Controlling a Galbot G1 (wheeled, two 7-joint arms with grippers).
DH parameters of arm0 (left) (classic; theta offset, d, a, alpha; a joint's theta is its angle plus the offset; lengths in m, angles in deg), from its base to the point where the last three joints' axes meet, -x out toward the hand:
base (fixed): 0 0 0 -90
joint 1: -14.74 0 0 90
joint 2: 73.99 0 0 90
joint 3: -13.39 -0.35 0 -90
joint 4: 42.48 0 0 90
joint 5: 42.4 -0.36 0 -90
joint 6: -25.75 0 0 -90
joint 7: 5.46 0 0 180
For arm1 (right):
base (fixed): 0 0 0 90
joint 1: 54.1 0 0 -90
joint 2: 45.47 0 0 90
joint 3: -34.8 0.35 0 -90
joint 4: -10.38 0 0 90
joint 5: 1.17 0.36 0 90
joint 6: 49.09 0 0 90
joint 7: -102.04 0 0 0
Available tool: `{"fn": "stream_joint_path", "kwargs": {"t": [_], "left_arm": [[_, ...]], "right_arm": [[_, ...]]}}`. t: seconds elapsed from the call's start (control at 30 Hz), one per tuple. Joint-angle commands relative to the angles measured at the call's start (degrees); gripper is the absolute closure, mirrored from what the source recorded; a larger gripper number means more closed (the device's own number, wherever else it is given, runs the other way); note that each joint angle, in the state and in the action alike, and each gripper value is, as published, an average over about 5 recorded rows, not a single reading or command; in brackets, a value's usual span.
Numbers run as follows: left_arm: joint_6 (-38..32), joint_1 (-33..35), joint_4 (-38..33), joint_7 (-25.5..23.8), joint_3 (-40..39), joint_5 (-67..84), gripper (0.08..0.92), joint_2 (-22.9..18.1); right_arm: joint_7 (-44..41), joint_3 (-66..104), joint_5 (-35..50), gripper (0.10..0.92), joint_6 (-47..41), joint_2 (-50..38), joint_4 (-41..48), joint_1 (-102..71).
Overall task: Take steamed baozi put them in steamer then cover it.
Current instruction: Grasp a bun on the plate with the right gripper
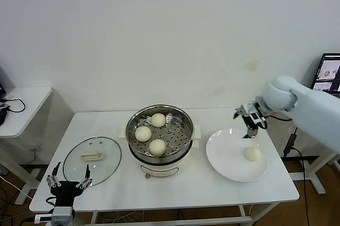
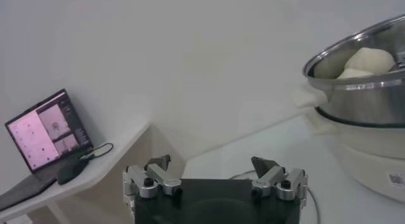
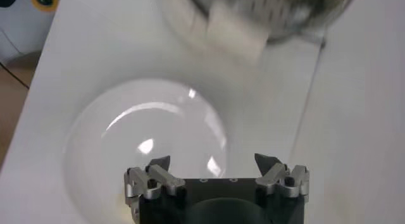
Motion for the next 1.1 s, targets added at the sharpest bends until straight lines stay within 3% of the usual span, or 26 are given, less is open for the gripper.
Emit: {"fn": "stream_joint_path", "kwargs": {"t": [0.03, 0.83, 1.1], "left_arm": [[0.1, 0.2, 0.2, -0.1, 0.2, -0.3, 0.177, 0.0], [0.5, 0.8, -0.7, -0.3, 0.5, -0.6, 0.177, -0.9], [0.4, 0.7, -0.6, -0.3, 0.4, -0.6, 0.177, -0.9]], "right_arm": [[-0.5, 12.5, -6.2, 0.203, 0.2, -2.8, 7.5, -16.8], [1.7, 19.4, -11.8, 0.204, 0.8, 7.6, 19.9, -23.5], [2.8, 20.5, -12.7, 0.252, 0.9, 9.9, 22.8, -24.0]]}}
